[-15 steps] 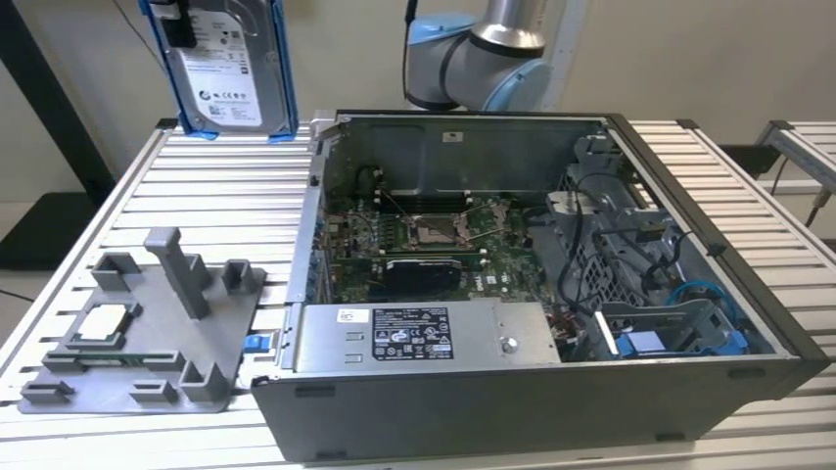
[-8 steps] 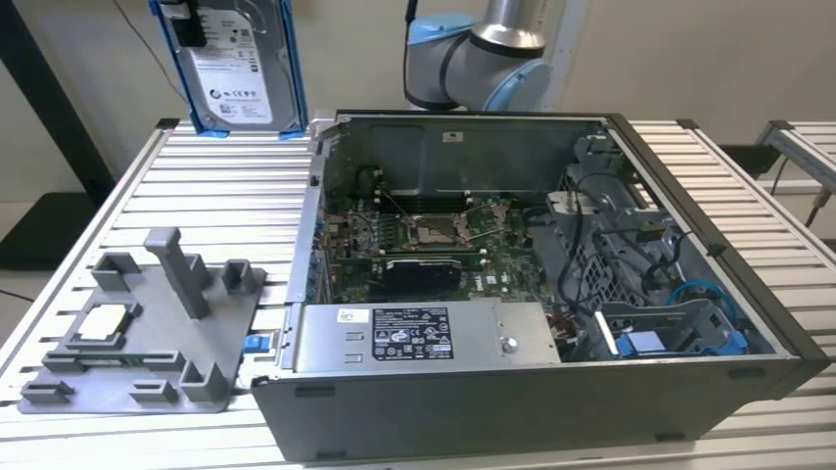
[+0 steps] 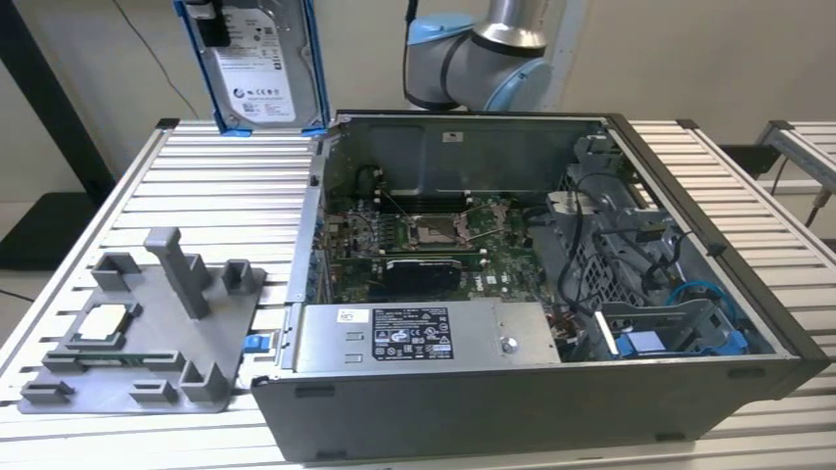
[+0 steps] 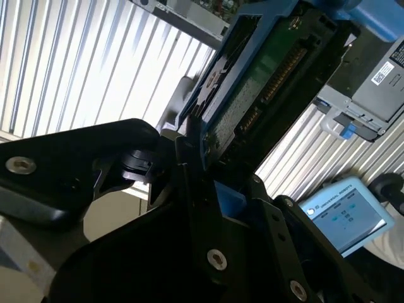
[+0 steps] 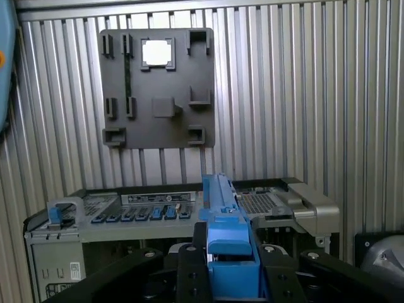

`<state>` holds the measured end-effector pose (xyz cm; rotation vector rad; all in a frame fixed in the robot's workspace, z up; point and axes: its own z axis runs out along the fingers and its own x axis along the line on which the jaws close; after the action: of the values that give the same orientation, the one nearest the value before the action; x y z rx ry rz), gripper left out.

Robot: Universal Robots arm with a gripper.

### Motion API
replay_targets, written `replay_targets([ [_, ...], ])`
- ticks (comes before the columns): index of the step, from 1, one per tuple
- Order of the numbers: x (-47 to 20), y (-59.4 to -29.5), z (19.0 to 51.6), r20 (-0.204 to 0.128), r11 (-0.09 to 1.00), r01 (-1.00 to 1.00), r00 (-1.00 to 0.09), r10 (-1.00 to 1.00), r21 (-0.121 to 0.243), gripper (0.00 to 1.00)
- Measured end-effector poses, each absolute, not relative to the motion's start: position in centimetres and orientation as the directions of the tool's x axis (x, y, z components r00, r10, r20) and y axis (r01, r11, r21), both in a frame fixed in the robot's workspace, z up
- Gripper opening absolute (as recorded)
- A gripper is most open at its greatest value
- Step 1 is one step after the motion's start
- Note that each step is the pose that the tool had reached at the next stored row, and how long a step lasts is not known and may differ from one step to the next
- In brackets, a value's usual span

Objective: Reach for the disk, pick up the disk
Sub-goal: 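Pick up the disk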

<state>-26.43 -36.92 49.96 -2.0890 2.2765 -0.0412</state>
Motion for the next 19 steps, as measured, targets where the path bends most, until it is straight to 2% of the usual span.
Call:
replay_targets([
  [19,-20.8,-36.9,50.0,-0.020,0.080,-0.995,-0.079,-0.997,-0.055,0.00],
])
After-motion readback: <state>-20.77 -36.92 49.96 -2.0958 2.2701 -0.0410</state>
